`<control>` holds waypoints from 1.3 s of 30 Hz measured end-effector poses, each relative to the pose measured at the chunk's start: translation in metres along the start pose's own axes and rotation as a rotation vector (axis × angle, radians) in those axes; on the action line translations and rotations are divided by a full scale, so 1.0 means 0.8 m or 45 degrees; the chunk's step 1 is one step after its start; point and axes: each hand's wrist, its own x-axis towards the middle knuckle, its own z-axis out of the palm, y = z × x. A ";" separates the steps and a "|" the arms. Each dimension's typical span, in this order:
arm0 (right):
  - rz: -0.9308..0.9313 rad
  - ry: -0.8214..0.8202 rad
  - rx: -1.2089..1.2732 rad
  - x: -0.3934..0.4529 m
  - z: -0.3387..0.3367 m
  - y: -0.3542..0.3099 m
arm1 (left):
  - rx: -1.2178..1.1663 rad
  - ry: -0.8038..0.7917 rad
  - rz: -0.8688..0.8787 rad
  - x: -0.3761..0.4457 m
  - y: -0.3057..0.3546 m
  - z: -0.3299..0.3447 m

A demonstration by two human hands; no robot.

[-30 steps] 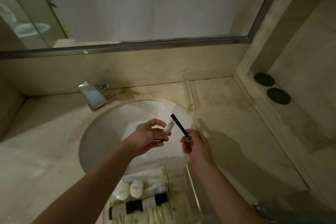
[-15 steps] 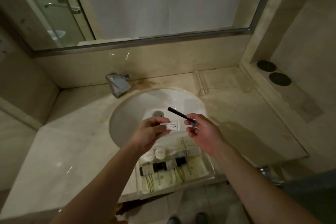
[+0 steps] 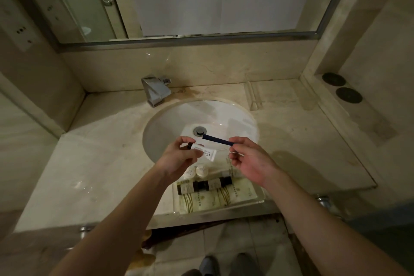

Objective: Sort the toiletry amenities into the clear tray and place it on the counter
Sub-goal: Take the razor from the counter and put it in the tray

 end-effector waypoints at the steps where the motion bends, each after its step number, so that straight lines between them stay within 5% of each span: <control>1: 0.009 0.005 0.018 -0.001 -0.001 0.002 | -0.018 -0.002 -0.016 -0.002 -0.001 -0.001; 7: 0.037 0.043 -0.054 -0.003 -0.008 0.011 | -0.168 -0.026 -0.084 -0.007 -0.010 -0.006; 13: 0.029 0.050 -0.299 -0.003 -0.016 0.019 | 0.037 -0.081 -0.163 -0.012 -0.015 -0.006; 26: -0.159 0.014 -1.190 -0.007 -0.033 0.052 | 1.169 -0.217 -0.281 -0.027 -0.062 -0.021; 39: -0.312 -0.111 -2.020 -0.001 -0.061 0.067 | 2.127 -0.166 0.180 -0.031 -0.095 -0.031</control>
